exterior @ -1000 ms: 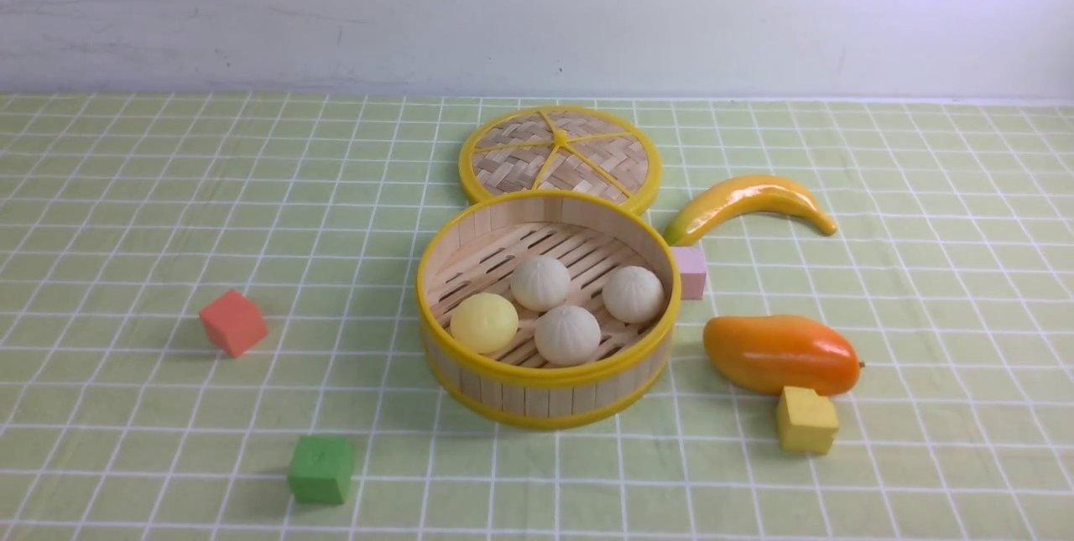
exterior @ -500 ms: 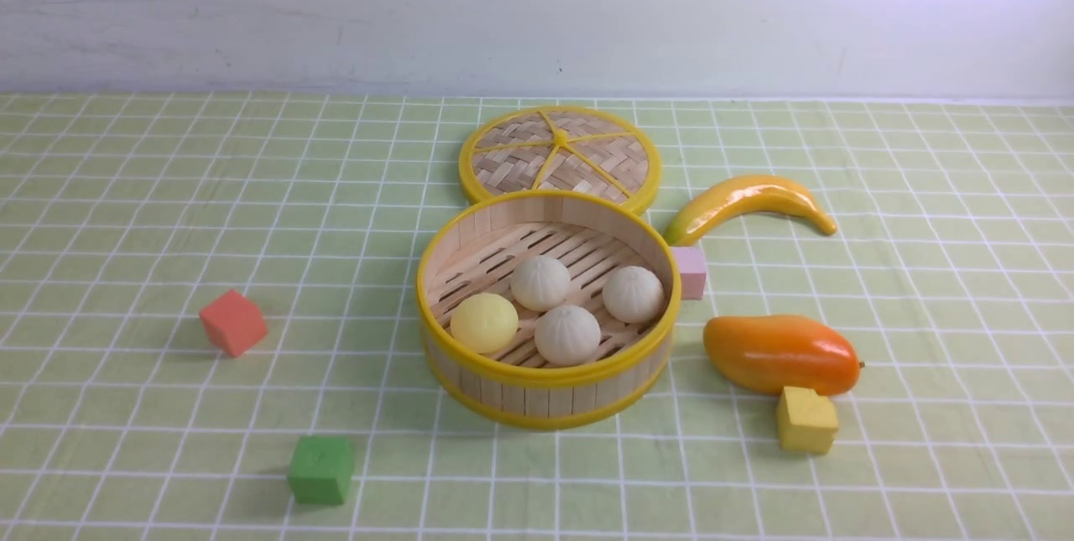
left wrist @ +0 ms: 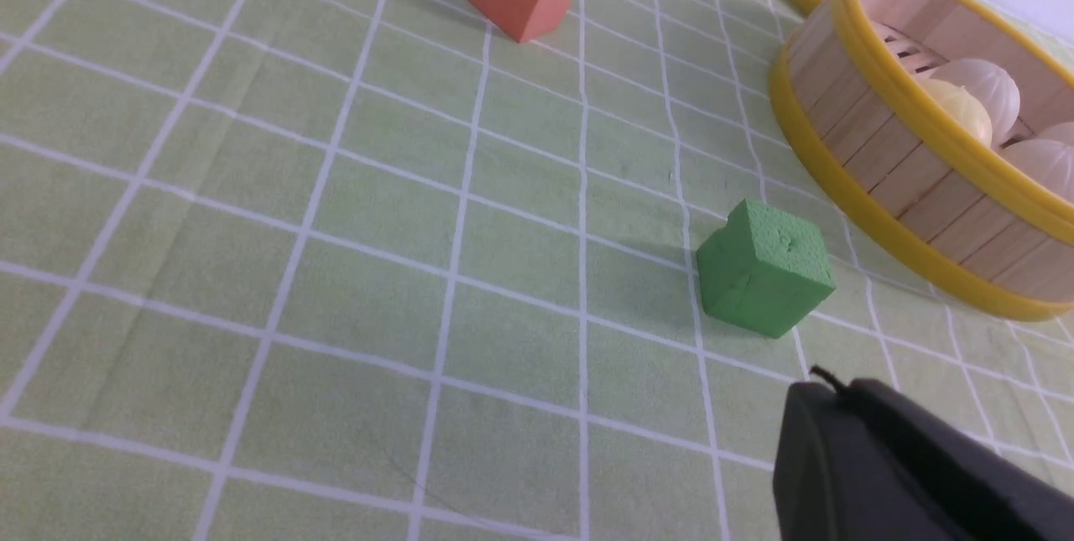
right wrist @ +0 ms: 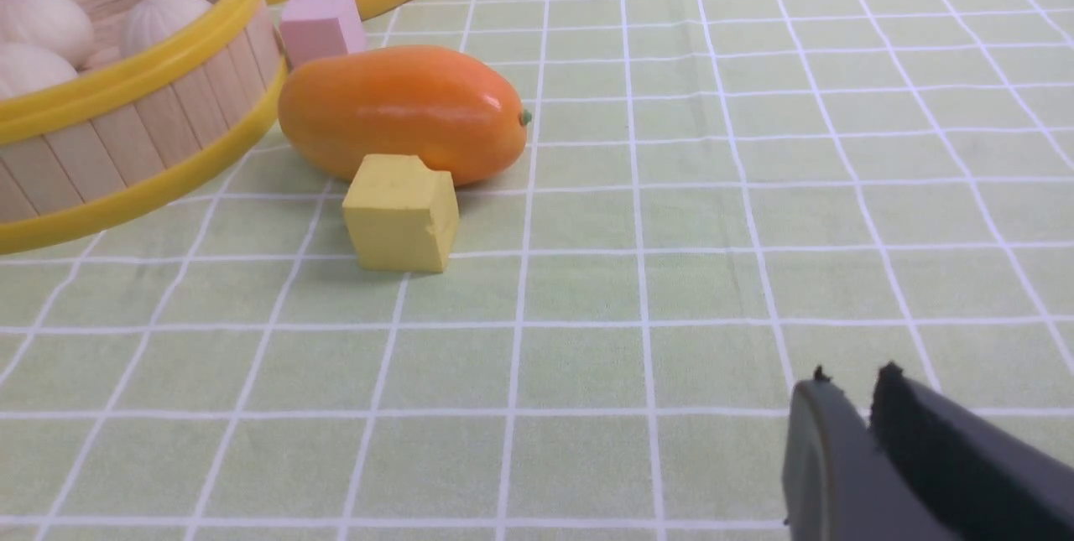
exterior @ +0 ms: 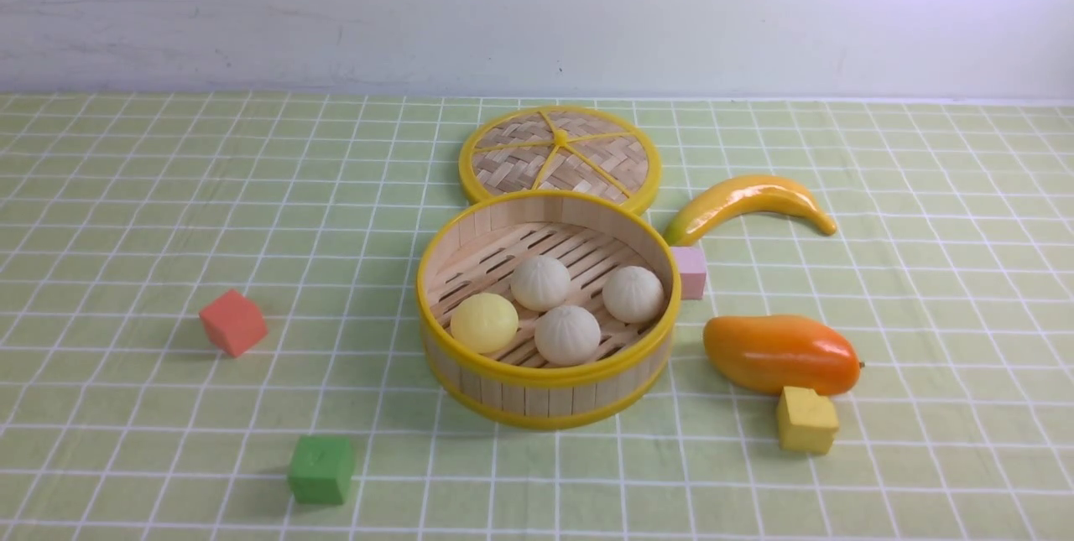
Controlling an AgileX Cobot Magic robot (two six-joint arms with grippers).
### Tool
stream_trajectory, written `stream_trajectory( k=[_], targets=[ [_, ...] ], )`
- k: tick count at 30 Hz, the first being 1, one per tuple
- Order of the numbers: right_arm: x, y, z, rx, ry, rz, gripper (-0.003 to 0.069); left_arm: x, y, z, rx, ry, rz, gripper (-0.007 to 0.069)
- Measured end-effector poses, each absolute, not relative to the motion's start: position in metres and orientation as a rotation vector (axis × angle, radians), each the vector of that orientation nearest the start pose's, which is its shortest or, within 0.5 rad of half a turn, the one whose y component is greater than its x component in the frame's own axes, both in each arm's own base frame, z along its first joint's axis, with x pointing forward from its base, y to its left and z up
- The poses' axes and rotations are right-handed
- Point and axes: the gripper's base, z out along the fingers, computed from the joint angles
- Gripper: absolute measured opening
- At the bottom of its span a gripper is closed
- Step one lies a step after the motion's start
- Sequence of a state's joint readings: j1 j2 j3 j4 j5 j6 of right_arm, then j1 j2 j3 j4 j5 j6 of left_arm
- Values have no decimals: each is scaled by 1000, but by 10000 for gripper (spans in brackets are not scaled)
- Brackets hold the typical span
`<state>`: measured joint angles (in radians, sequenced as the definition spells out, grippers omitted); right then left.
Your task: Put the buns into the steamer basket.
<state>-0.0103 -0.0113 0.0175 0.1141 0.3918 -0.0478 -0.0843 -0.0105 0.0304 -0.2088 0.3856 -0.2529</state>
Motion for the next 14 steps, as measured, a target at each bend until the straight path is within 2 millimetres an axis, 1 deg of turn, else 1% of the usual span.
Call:
stream_trajectory(
  k=[14],
  targets=[
    [52, 3, 173, 34, 1879, 73, 99, 51, -11, 170, -290, 1882, -436, 8]
  ],
)
